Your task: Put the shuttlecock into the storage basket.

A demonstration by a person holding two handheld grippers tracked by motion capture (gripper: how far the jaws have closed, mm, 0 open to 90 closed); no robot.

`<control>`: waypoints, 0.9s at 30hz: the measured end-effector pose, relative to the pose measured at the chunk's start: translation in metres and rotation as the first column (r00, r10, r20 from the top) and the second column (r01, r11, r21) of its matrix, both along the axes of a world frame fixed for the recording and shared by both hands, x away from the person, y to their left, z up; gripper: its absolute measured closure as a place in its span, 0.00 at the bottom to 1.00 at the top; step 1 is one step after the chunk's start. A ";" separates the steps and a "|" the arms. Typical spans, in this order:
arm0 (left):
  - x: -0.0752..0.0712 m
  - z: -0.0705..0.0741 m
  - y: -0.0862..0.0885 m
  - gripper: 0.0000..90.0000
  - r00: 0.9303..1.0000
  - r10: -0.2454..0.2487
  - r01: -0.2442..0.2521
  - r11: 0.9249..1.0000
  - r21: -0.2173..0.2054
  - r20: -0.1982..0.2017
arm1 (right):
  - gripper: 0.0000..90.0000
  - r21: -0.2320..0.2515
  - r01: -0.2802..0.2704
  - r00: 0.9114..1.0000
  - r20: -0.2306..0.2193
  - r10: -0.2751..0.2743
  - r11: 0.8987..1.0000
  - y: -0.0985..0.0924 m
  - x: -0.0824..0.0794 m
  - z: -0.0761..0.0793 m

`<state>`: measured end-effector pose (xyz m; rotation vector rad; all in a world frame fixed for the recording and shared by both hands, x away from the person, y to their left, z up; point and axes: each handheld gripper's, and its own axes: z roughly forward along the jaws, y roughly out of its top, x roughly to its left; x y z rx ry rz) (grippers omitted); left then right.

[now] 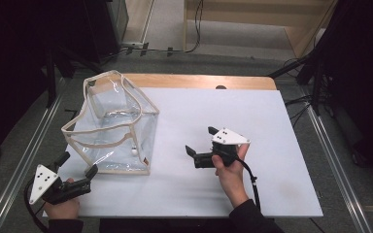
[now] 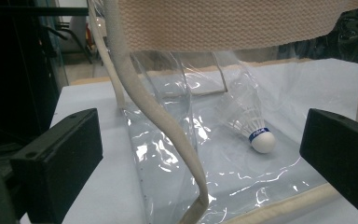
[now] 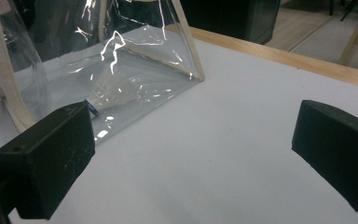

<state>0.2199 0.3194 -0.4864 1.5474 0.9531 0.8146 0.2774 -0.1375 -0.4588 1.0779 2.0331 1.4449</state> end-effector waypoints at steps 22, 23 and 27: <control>0.000 0.000 0.000 0.00 1.000 0.000 0.000 1.000 0.000 -0.003 | 0.00 0.005 0.053 0.999 0.003 -0.053 0.999 -0.037 -0.014 -0.015; 0.000 0.000 0.000 0.00 1.000 0.000 0.000 1.000 0.003 -0.003 | 0.00 0.006 0.055 0.998 0.005 -0.055 0.998 -0.039 -0.014 -0.015; 0.000 0.000 0.000 0.00 1.000 0.001 -0.001 1.000 0.001 -0.002 | 0.00 0.006 0.062 0.998 0.009 -0.062 0.998 -0.045 -0.017 -0.017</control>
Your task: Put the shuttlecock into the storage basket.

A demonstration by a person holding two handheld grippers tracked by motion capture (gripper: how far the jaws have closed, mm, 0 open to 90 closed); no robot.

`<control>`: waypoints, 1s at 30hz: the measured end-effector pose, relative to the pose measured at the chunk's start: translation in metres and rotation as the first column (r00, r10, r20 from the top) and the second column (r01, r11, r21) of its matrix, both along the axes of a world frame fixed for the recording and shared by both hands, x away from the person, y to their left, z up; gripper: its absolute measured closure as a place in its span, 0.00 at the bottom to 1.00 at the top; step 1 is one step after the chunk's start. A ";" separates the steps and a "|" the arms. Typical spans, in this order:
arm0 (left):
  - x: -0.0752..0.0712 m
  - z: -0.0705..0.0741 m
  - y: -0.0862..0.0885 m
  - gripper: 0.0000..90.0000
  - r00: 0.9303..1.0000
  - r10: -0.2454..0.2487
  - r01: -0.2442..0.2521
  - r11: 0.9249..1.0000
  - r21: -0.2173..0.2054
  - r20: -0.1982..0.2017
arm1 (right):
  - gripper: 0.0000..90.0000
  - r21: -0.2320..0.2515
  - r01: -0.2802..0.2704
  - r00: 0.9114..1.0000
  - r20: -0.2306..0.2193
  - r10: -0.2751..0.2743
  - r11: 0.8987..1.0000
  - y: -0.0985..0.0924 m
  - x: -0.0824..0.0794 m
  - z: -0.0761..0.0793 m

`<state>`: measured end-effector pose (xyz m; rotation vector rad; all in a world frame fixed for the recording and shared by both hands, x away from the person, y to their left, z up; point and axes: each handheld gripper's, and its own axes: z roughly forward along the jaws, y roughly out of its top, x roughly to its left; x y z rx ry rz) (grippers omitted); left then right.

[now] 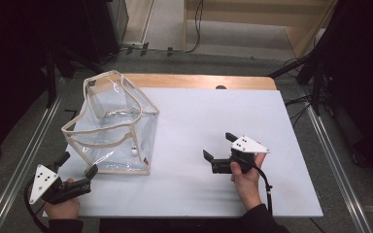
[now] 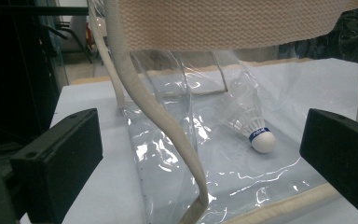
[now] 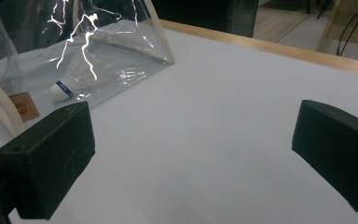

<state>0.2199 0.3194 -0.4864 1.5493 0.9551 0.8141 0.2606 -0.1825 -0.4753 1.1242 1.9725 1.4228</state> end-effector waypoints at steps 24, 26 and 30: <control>0.000 0.000 0.001 0.00 1.000 0.000 0.000 1.000 -0.003 0.001 | 0.00 -0.009 0.062 0.998 0.014 -0.062 0.998 -0.038 -0.016 -0.009; 0.000 0.000 0.001 0.00 1.000 0.000 0.000 1.000 -0.003 0.001 | 0.00 -0.016 0.067 0.998 0.017 -0.067 0.998 -0.041 -0.017 -0.010; 0.000 0.000 0.001 0.00 1.000 0.001 -0.001 1.000 -0.002 0.001 | 0.00 -0.017 0.079 0.997 0.019 -0.078 0.997 -0.048 -0.021 -0.011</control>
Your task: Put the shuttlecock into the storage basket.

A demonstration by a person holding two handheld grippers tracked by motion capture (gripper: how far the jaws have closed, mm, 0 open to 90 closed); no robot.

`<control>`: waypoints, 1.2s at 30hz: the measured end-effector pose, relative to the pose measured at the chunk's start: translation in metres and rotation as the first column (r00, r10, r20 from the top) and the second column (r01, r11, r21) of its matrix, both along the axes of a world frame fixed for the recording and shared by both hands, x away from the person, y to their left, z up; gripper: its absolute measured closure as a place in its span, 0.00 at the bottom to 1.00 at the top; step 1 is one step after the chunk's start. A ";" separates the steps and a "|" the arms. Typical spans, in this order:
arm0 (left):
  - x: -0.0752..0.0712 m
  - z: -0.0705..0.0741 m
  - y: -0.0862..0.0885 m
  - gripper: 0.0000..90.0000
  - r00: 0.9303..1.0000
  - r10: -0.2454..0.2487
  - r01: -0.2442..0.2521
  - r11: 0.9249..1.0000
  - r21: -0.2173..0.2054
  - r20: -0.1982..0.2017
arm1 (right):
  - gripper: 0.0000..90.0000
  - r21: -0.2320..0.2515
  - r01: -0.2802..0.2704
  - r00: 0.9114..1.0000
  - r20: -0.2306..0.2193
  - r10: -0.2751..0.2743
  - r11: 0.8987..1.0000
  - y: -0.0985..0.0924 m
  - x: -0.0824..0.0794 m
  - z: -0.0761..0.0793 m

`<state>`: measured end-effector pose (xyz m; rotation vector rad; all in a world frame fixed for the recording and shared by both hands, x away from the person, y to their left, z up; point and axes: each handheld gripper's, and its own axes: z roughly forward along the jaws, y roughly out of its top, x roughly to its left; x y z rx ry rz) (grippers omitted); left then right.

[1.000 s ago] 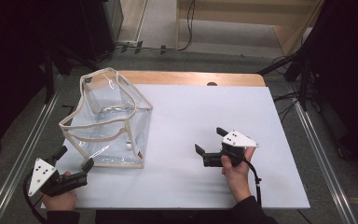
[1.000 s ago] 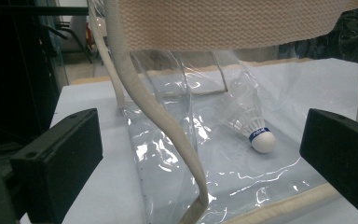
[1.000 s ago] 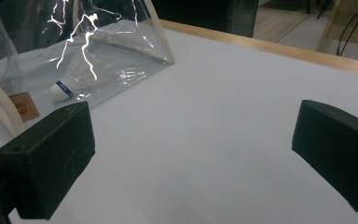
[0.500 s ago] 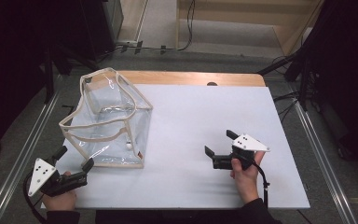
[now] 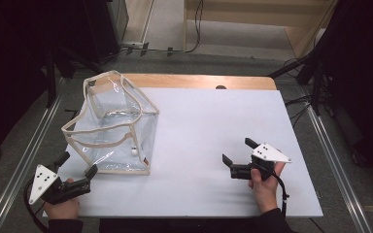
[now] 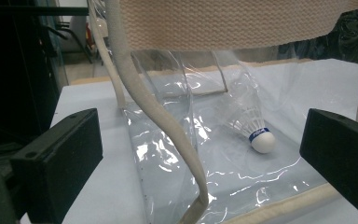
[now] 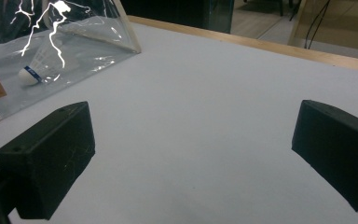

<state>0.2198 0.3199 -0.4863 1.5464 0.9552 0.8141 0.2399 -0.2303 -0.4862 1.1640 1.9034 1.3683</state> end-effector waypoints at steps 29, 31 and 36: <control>0.000 0.000 -0.001 0.00 1.000 0.000 0.000 1.000 0.015 0.001 | 0.00 0.004 0.047 0.999 0.024 -0.047 0.999 -0.049 -0.021 -0.008; 0.000 0.000 -0.001 0.00 1.000 0.001 -0.001 1.000 0.015 0.000 | 0.00 0.002 0.052 0.998 0.025 -0.053 0.999 -0.055 -0.024 -0.008; 0.000 0.000 -0.001 0.00 1.000 0.001 -0.001 1.000 0.015 0.000 | 0.00 0.006 0.087 0.996 0.018 -0.087 0.996 -0.074 -0.032 -0.011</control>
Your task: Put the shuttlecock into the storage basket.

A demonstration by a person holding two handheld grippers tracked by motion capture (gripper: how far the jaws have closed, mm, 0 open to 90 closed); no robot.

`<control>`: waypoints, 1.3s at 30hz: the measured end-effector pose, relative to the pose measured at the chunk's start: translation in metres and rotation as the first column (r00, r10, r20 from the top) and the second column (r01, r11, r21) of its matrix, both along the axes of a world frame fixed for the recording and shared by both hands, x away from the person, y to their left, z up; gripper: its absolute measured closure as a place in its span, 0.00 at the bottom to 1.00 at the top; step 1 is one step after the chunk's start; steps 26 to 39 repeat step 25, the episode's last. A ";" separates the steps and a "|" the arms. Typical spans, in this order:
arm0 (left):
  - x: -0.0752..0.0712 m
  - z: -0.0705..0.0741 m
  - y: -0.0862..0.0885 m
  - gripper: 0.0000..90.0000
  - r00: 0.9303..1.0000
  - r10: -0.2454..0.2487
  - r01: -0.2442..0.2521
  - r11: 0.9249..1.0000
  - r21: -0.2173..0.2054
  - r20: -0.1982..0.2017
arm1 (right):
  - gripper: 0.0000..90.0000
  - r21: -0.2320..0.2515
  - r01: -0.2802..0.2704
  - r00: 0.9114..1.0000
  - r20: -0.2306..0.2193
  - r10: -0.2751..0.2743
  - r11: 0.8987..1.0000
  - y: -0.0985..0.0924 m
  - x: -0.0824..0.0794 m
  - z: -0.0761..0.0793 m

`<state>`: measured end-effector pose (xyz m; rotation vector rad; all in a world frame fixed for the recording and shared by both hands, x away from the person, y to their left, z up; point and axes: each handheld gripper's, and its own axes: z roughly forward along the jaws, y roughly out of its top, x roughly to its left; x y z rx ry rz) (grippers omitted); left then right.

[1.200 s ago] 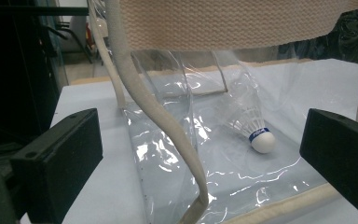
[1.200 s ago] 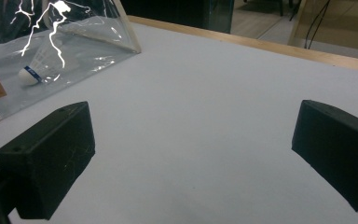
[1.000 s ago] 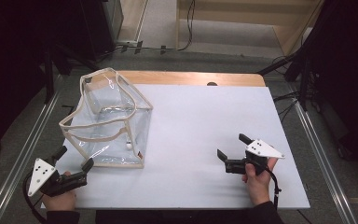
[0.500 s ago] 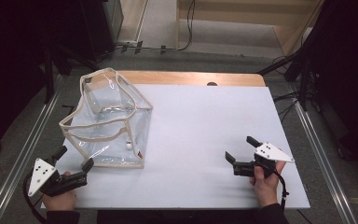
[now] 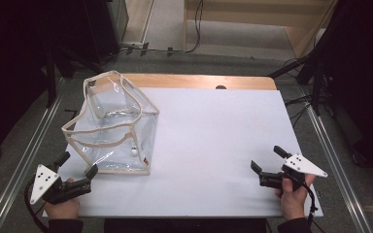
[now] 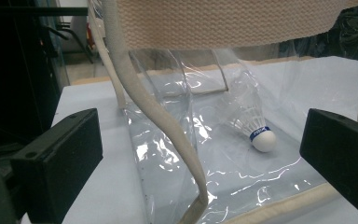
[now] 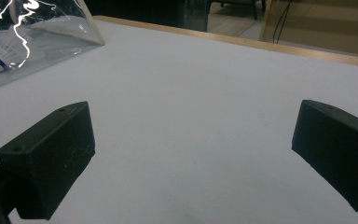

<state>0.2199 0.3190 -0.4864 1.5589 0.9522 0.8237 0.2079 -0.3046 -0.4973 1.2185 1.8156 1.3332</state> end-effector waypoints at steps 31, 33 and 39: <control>0.000 0.000 -0.001 0.00 1.000 0.000 0.000 1.000 0.004 0.000 | 0.00 0.005 0.051 0.999 0.016 -0.052 0.999 -0.039 -0.014 -0.010; 0.000 0.000 -0.001 0.00 1.000 0.000 0.000 1.000 0.004 0.000 | 0.00 0.005 0.051 0.999 0.016 -0.052 0.999 -0.039 -0.014 -0.010; 0.000 0.000 -0.001 0.00 1.000 0.000 0.000 1.000 0.004 0.000 | 0.00 0.005 0.051 0.999 0.016 -0.052 0.999 -0.039 -0.014 -0.010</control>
